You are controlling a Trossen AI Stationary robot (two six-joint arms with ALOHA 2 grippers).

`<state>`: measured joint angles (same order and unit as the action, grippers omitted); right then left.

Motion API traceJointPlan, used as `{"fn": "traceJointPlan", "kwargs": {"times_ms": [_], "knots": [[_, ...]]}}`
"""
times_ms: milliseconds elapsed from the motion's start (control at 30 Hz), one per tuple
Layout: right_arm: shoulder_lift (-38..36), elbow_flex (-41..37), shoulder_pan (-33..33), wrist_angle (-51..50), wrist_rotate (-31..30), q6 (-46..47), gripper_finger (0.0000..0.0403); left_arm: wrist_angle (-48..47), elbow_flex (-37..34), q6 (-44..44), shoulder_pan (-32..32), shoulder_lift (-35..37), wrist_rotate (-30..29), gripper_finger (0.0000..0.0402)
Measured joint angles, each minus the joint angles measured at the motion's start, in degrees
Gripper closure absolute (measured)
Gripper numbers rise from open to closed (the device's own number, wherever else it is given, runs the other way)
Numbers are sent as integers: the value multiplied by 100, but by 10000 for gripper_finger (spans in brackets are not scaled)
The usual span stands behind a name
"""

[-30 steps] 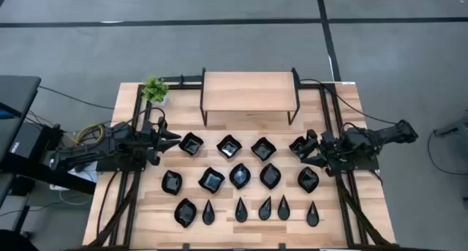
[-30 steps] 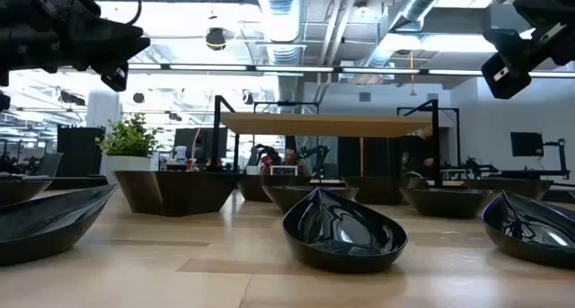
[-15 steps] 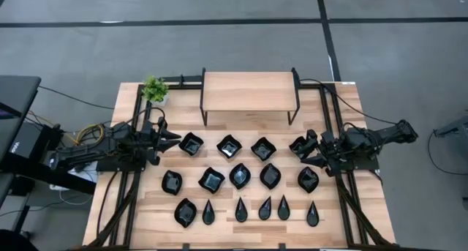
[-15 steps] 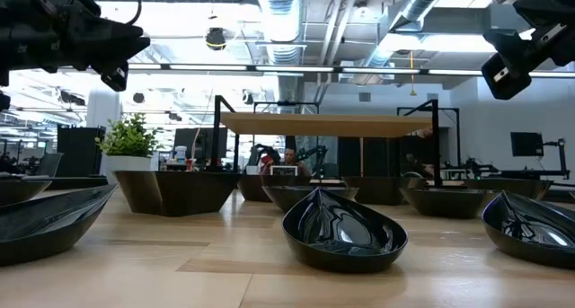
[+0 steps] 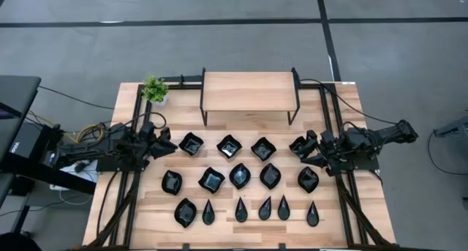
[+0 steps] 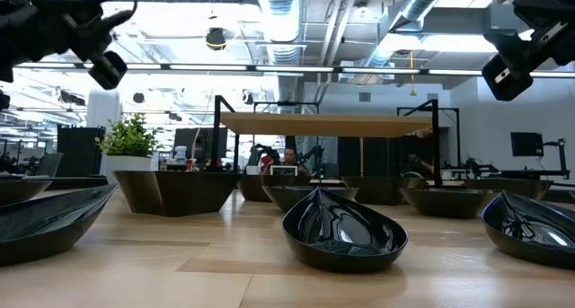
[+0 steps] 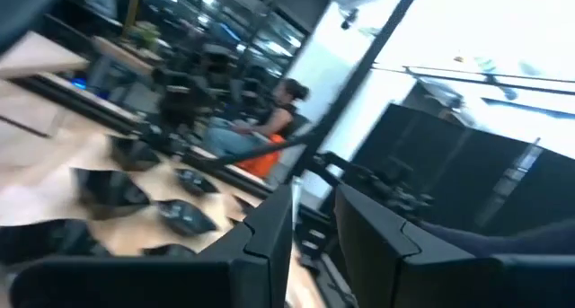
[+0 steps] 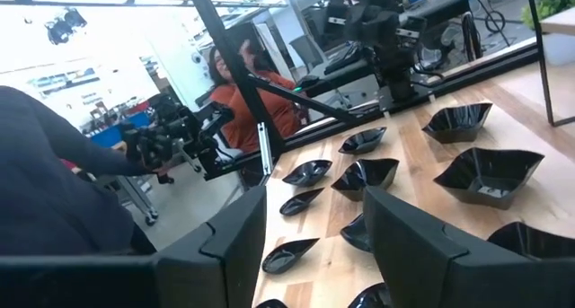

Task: Pick & Place Mini shaped plates
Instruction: Put the black drop shaped plate on the shelf

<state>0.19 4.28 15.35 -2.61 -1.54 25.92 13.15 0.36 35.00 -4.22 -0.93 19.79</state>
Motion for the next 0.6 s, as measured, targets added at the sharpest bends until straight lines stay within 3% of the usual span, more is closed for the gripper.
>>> {"fn": "traceJointPlan", "kwargs": {"times_ms": [133, 300, 600], "knots": [[0, -1, 0, 0, 0, 54, 221, 15, 29, 115, 464, -334, -80, 311], [0, 0, 0, -12, 0, 54, 221, 19, 529, 171, 1198, -1302, -316, 311], [0, -1, -1, -42, 2, -320, 221, -13, 2402, 616, 2832, -4464, -1384, 311]]}}
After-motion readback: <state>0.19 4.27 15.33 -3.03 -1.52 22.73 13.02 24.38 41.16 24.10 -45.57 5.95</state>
